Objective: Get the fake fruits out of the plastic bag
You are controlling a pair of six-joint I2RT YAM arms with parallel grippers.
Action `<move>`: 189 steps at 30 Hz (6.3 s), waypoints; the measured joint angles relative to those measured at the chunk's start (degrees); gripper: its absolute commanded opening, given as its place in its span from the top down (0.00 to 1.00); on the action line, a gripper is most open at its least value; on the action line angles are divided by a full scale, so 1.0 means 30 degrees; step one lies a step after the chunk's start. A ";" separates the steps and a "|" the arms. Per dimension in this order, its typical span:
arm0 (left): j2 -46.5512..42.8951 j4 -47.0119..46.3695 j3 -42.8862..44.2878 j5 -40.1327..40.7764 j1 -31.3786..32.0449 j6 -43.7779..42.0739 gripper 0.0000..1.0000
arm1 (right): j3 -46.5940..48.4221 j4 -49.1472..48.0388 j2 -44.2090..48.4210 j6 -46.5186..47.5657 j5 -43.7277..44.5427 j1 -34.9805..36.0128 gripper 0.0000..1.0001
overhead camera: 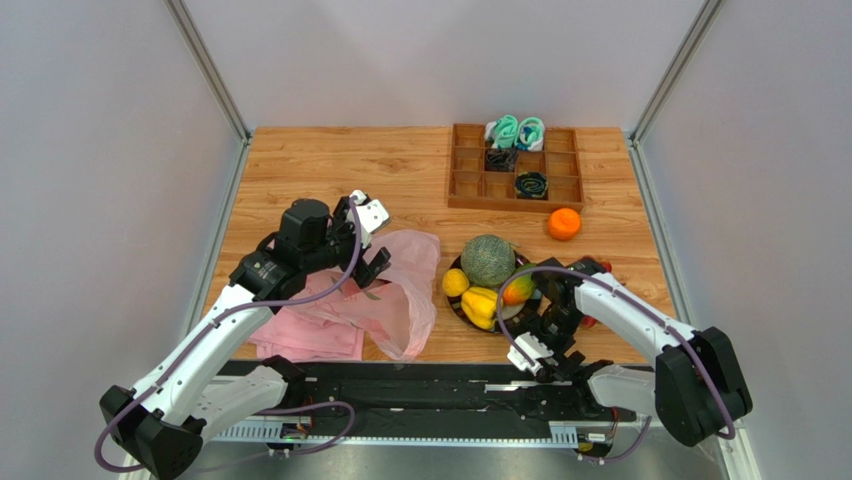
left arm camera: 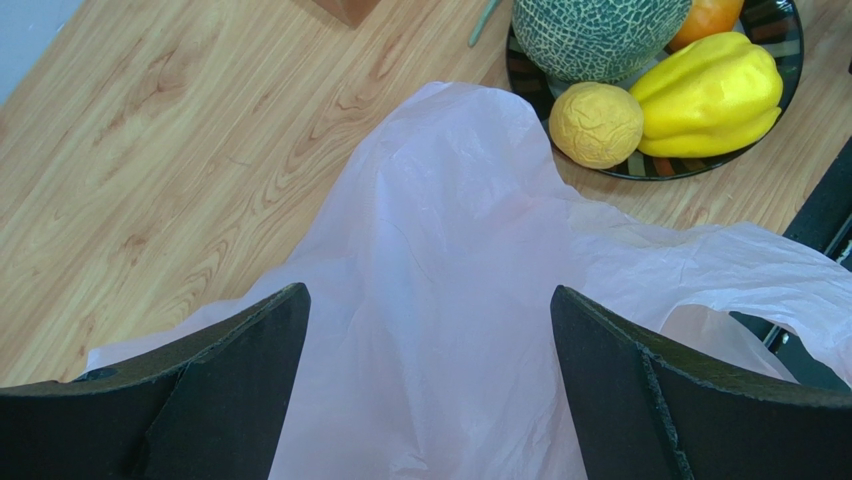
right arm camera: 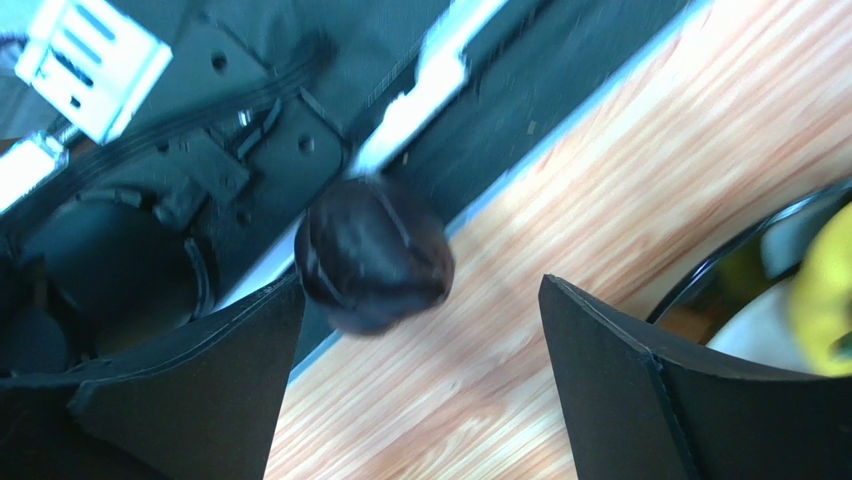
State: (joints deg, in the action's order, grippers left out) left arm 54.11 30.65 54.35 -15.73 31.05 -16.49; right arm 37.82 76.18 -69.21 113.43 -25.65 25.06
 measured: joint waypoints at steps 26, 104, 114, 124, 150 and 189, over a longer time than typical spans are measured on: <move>-0.0408 -0.0138 -0.0277 -0.0321 -0.0182 0.0029 0.01 | 0.2353 0.0262 -0.1355 0.0058 -0.1362 0.2004 0.68; 0.5836 0.1843 0.5712 -0.0138 -0.2557 -0.0138 0.01 | 1.3879 -1.2546 -1.0979 -2.6505 0.3701 -1.0069 0.00; 0.6273 0.2200 0.6309 -0.0175 -0.2579 -0.0350 0.01 | 1.5380 -1.1519 -1.3908 -2.7809 0.3184 -1.0295 0.01; 0.6943 0.2302 0.6776 -0.0189 -0.2579 -0.0539 0.01 | 1.5293 -1.1271 -1.3879 -2.7664 0.2623 -1.0295 0.35; 0.7045 0.2783 0.6798 -0.0226 -0.2579 -0.1005 0.01 | 1.1482 -0.8378 -1.0360 -2.5485 -0.4328 -0.7512 0.39; 0.7745 0.2514 0.6798 -0.0816 -0.2601 -0.0743 0.01 | 0.6754 -0.8874 -0.3395 -2.4268 -0.4022 -0.7337 0.00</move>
State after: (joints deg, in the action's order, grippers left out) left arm 77.34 38.20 74.74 -18.17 23.24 -18.72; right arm 58.08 49.56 -79.40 40.62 -37.71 3.05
